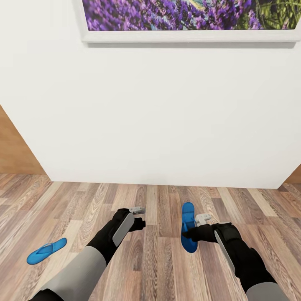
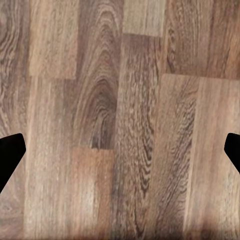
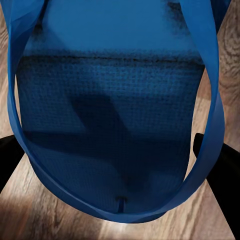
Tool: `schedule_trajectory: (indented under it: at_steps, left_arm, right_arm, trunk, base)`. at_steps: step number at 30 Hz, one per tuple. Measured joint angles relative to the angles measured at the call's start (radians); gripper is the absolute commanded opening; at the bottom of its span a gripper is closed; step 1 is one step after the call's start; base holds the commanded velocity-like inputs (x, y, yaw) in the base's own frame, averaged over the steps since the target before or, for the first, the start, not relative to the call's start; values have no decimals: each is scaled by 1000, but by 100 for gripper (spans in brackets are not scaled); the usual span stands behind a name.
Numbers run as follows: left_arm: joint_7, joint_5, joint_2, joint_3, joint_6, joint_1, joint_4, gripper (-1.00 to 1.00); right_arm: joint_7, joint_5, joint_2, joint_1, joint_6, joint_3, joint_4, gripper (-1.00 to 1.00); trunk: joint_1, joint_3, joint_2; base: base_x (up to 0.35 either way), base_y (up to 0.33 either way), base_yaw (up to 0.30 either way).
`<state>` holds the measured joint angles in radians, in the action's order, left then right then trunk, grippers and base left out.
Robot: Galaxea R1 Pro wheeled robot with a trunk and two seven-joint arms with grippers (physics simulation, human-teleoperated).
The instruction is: In the bedroom, move the book from the bed onto either nightstand, and place the two sandals side by side next to the bed.
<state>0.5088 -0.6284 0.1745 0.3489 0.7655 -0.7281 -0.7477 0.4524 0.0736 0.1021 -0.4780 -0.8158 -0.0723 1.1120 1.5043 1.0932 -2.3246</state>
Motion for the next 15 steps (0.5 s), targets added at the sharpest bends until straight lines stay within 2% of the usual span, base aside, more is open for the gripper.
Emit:
schedule_trajectory:
  at_steps: [15]
  left_arm:
    - [0,0,0,0,0,0,0,100]
  right_arm:
    - [0,0,0,0,0,0,0,-100]
  trunk:
    - [0,0,0]
  base:
    - [41,0,0]
